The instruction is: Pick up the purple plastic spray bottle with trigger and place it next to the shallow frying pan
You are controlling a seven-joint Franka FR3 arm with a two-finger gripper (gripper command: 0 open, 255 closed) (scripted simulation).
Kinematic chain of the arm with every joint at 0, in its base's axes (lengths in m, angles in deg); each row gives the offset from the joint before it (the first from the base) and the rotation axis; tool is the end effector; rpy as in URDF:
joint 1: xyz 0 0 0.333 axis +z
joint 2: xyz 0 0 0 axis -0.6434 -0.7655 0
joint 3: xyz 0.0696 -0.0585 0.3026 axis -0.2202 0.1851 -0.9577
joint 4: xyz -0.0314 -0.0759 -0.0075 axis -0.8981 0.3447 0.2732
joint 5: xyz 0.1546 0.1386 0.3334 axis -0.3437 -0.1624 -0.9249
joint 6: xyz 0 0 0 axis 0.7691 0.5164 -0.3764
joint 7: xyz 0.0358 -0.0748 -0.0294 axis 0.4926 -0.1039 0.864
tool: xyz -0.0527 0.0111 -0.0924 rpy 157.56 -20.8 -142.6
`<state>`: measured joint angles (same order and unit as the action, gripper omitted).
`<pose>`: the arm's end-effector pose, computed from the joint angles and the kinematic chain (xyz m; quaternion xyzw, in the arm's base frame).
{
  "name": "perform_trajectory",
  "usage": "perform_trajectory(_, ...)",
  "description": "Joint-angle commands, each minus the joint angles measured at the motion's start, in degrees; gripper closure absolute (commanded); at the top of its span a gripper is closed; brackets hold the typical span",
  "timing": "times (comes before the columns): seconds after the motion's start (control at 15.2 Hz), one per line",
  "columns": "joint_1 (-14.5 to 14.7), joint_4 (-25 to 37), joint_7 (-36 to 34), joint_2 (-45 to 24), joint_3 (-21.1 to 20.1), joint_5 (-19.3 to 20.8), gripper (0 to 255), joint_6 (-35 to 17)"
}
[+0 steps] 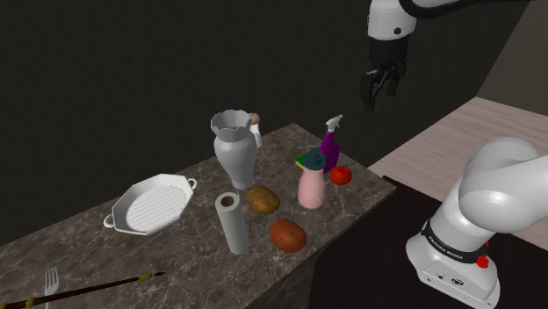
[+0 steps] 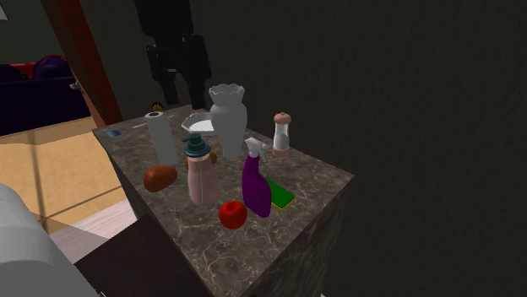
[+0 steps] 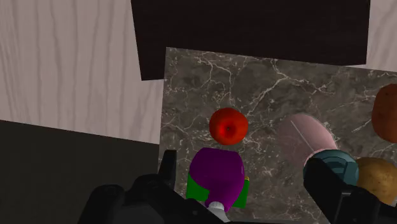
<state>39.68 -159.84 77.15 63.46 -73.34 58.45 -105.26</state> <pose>0.2925 -0.0038 0.5677 0.9942 -0.0753 -0.0324 0.0697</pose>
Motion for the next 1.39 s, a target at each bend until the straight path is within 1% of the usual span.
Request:
perform_trajectory(0.0, 0.0, 0.0, 0.0, 0.0, 0.0, 0.0, 0, 0.0)
perform_trajectory(0.4, -5.5, -0.8, -12.0, -11.1, 2.4, -5.1, 0, -10.1)
perform_trajectory(0.79, -9.7, -0.9, -21.8, -22.2, 5.6, -11.0, 0, -20.4)
perform_trajectory(1.06, -12.0, -1.0, -26.8, -29.4, 8.1, -16.0, 0, -27.1)
perform_trajectory(1.32, -13.7, -1.0, -30.4, -36.6, 10.7, -22.2, 0, -33.8)
